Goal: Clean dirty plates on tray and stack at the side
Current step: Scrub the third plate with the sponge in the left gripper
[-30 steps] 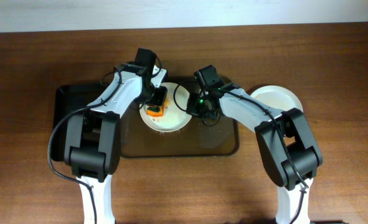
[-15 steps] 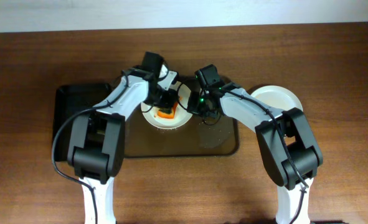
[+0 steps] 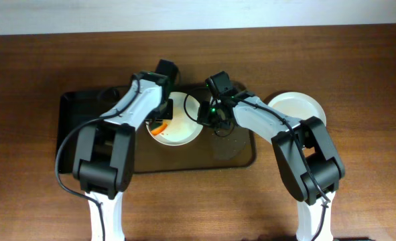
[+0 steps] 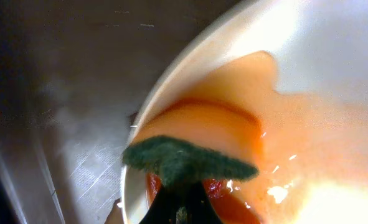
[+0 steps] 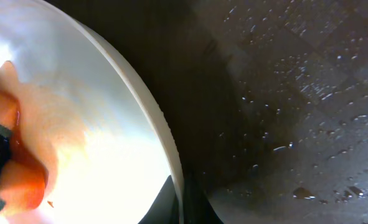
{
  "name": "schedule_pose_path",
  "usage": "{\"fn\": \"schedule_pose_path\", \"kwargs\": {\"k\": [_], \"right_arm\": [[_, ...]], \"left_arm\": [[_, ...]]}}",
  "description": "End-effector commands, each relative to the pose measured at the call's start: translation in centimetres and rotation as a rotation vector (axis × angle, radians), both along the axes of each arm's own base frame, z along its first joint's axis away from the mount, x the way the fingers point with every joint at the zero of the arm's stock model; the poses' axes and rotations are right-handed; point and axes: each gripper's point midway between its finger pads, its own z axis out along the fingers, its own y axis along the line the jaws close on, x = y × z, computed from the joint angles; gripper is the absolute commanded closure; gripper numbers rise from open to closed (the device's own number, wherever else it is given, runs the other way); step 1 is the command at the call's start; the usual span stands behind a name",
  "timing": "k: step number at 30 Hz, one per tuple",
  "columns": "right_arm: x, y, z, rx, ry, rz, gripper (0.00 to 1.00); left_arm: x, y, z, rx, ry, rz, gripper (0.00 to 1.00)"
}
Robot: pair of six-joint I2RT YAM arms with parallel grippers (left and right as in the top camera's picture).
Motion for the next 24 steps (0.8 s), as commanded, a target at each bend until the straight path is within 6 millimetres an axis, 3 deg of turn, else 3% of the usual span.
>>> {"fn": "schedule_pose_path", "kwargs": {"k": [1, 8, 12, 14, 18, 22, 24], "right_arm": [[-0.5, -2.0, -2.8, -0.079, 0.047, -0.035, 0.96], [-0.5, -2.0, -2.8, -0.078, 0.047, -0.035, 0.96], [-0.4, -2.0, -2.7, -0.076, 0.042, -0.035, 0.96], [-0.4, -2.0, -2.7, -0.076, 0.042, -0.035, 0.96], [-0.4, -2.0, -2.7, -0.076, 0.04, -0.032, 0.96], [-0.4, -1.9, -2.7, -0.076, 0.04, -0.031, 0.96], [-0.4, -1.9, -2.7, -0.076, 0.04, -0.031, 0.96]], "left_arm": [[-5.9, -7.0, -3.6, -0.46, 0.269, -0.369, 1.0], [-6.9, -8.9, -2.6, -0.602, 0.272, -0.56, 1.0], [-6.2, -9.1, -2.7, -0.603, 0.239, -0.576, 1.0], [-4.4, -8.2, -3.3, -0.535, 0.182, -0.524, 1.0], [0.5, -4.7, -4.5, -0.285, 0.024, -0.27, 1.0], [3.8, -4.3, -4.1, -0.232, -0.111, -0.246, 1.0], [5.7, -3.1, -3.7, -0.163, -0.196, -0.158, 1.0]]}}
